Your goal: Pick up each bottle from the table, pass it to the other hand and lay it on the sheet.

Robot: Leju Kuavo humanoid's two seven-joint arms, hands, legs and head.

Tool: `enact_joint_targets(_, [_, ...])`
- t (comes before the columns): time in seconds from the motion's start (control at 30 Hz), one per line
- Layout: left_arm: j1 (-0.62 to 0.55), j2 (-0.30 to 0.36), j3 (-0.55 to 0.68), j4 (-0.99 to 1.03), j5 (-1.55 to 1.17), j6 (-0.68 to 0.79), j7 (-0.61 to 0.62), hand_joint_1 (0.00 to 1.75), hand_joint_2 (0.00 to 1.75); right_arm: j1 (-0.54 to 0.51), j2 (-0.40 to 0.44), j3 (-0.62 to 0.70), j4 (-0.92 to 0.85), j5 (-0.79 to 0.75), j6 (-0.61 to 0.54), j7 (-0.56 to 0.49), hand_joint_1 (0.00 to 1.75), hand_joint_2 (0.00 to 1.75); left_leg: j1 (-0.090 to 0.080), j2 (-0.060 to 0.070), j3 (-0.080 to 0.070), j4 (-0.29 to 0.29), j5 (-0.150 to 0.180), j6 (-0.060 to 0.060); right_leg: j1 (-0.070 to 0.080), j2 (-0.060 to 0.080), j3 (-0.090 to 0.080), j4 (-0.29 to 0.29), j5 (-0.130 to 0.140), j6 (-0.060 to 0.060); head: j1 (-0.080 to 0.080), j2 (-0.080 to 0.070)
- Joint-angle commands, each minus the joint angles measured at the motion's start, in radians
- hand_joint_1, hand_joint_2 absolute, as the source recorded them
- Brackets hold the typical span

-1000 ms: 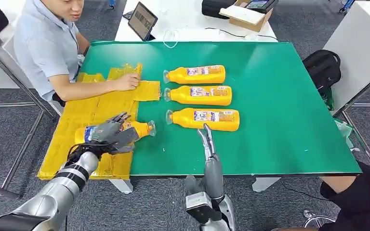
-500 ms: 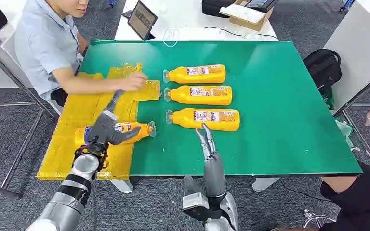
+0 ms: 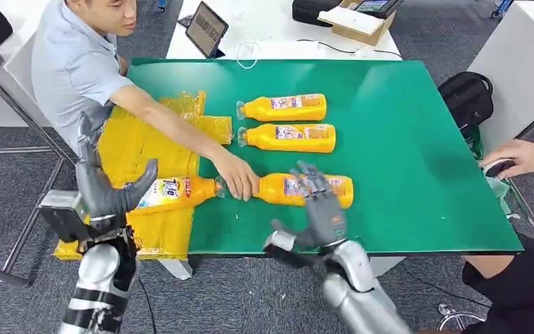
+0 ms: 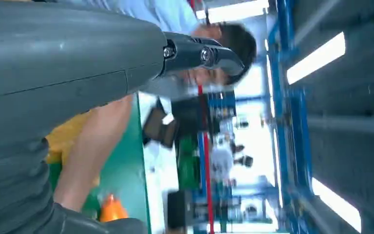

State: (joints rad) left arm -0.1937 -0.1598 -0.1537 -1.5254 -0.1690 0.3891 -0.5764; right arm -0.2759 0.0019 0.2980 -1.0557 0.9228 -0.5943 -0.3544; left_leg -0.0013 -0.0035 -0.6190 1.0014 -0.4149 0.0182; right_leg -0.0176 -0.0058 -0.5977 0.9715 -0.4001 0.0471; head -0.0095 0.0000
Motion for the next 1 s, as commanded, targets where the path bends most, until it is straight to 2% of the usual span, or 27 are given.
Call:
enact_joint_targets(0.03, [0.074,-0.038,-0.051,-0.061,-0.038,0.108,-0.092,0.0,1.75,-0.178,-0.051,-0.074,0.328,0.048,0.029,0.032,0.0,1.75,0.001,0.001,0.006,0.001,-0.004,-0.001,0.002,0.001,0.007,0.0,-0.003,-0.003,0.0,0.0])
enact_joint_targets(0.1, [0.098,-0.037,-0.077,-0.057,-0.057,0.144,-0.105,0.0,1.75,-0.262,-0.053,-0.062,0.446,0.091,0.006,0.024,0.0,1.75,0.0,0.003,0.005,0.0,-0.003,-0.001,0.001,0.003,0.005,0.0,-0.002,-0.002,-0.001,0.0])
enact_joint_targets(0.27, [0.089,-0.028,-0.103,-0.001,-0.067,0.16,-0.112,0.0,1.75,-0.354,-0.037,-0.03,0.547,0.154,0.034,0.06,0.0,1.75,0.001,0.003,0.005,0.001,-0.003,-0.001,0.001,0.003,0.004,0.0,-0.001,-0.002,0.0,0.0])
enact_joint_targets(0.6, [0.046,-0.015,-0.13,0.033,-0.086,0.147,-0.09,0.0,1.75,-0.383,0.001,-0.03,0.658,0.142,0.127,0.118,0.0,1.75,0.001,0.0,0.004,-0.001,-0.001,-0.001,0.001,0.0,0.004,-0.001,-0.001,-0.002,0.0,0.0])
enact_joint_targets(0.83, [0.042,-0.004,-0.144,0.015,-0.094,0.143,-0.09,0.0,1.75,-0.37,0.006,-0.071,0.651,0.071,0.169,0.055,0.0,1.75,0.0,0.0,0.002,0.0,-0.001,-0.001,0.001,0.0,0.002,0.0,-0.001,-0.001,0.0,0.0])
enact_joint_targets(1.0, [0.044,0.004,-0.145,0.011,-0.092,0.13,-0.074,0.0,1.75,-0.363,0.006,-0.054,0.653,0.088,0.173,0.08,0.0,1.75,0.0,0.0,0.002,0.0,-0.001,-0.001,0.001,0.0,0.001,0.0,-0.001,-0.001,-0.001,0.0])
